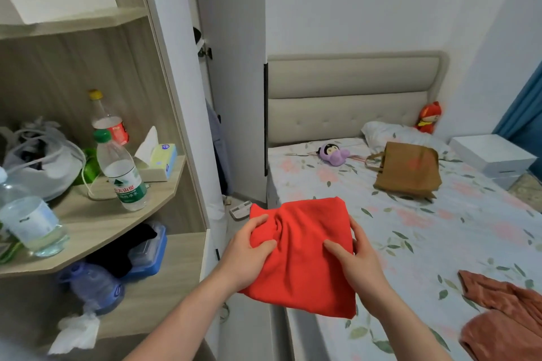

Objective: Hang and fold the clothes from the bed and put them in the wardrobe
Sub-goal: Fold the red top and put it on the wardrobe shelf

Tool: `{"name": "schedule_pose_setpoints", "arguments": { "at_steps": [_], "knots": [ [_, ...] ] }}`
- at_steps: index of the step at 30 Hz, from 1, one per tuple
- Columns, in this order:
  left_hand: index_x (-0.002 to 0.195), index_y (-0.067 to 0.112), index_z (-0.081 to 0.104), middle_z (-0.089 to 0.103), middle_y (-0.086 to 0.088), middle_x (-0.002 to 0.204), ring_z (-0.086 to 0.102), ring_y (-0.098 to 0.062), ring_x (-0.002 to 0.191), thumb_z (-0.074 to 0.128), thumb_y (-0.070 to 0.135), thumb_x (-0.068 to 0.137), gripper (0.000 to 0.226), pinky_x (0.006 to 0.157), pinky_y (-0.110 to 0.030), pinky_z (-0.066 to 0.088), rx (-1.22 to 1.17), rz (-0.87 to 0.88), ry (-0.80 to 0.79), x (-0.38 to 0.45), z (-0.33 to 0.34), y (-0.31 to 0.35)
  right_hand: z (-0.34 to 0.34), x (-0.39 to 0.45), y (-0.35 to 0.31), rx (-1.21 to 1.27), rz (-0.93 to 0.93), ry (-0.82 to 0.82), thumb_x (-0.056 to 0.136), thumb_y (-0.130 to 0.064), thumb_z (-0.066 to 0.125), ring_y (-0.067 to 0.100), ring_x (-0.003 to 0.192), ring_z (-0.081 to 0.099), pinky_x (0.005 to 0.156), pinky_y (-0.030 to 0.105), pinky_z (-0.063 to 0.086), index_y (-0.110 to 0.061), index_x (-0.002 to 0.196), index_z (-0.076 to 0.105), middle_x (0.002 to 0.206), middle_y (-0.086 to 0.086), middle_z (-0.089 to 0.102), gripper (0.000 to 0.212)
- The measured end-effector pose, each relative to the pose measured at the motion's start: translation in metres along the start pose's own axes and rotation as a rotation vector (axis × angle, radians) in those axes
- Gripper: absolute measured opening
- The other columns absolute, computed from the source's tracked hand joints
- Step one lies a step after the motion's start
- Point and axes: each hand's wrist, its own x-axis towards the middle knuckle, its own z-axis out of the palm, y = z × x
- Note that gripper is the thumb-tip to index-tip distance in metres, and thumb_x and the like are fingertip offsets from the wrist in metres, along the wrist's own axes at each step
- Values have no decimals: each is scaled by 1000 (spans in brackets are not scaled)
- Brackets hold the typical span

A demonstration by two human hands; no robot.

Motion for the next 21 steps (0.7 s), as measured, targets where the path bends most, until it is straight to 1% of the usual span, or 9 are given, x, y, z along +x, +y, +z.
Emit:
{"name": "schedule_pose_setpoints", "arguments": {
  "at_steps": [2, 5, 6, 8, 11, 13, 18, 21],
  "knots": [
    [143, 32, 53, 60, 11, 134, 60, -4, 116, 69, 19, 90, 56, 105, -26, 44, -14, 6, 25, 30, -3, 12, 2, 36, -9, 13, 1, -24, 90, -25, 75, 2, 105, 66, 86, 27, 53, -48, 144, 43, 123, -15, 65, 67],
    [142, 33, 52, 59, 13, 131, 56, 11, 107, 68, 18, 91, 55, 89, -9, 41, -17, 17, 63, 71, -10, 30, 6, 92, -24, 14, 1, -69, 88, -27, 77, 6, 108, 67, 96, 36, 54, -50, 142, 45, 125, -13, 67, 66],
    [142, 33, 53, 59, 13, 131, 54, 14, 105, 68, 18, 91, 55, 86, -7, 40, -18, 19, 87, 84, -13, 35, 8, 110, -30, 7, -5, -88, 88, -27, 77, 6, 109, 67, 99, 37, 54, -51, 141, 46, 125, -14, 67, 66],
    [141, 34, 53, 60, 12, 131, 54, 14, 103, 68, 19, 91, 55, 82, -6, 40, -16, 23, 143, 108, -21, 45, 14, 144, -46, 0, -32, -120, 87, -28, 78, 4, 107, 67, 98, 36, 54, -52, 138, 48, 124, -16, 68, 64],
    [141, 34, 53, 59, 15, 127, 53, 17, 99, 67, 18, 92, 53, 74, 1, 40, -32, 20, 195, 140, -35, 56, 30, 187, -70, 6, -82, -170, 88, -24, 77, -3, 100, 68, 89, 28, 53, -48, 138, 49, 121, -16, 69, 62],
    [141, 32, 54, 59, 17, 123, 52, 19, 100, 68, 16, 92, 54, 74, 2, 40, -43, 23, 234, 158, -45, 61, 42, 209, -83, 22, -103, -202, 89, -22, 76, -3, 99, 68, 87, 27, 52, -46, 139, 50, 121, -16, 69, 62],
    [140, 34, 54, 60, 15, 129, 54, 14, 105, 69, 18, 91, 54, 82, -5, 40, -65, 32, 291, 211, -73, 77, 73, 268, -109, 29, -134, -233, 89, -20, 77, -1, 99, 69, 85, 27, 53, -43, 140, 50, 122, -12, 70, 62],
    [140, 32, 55, 61, 12, 131, 57, 7, 109, 70, 17, 89, 55, 84, -8, 40, -58, 60, 311, 249, -87, 84, 89, 301, -124, 36, -152, -217, 89, -19, 77, -6, 96, 68, 78, 18, 51, -45, 138, 49, 120, -15, 69, 62]
  ]
}}
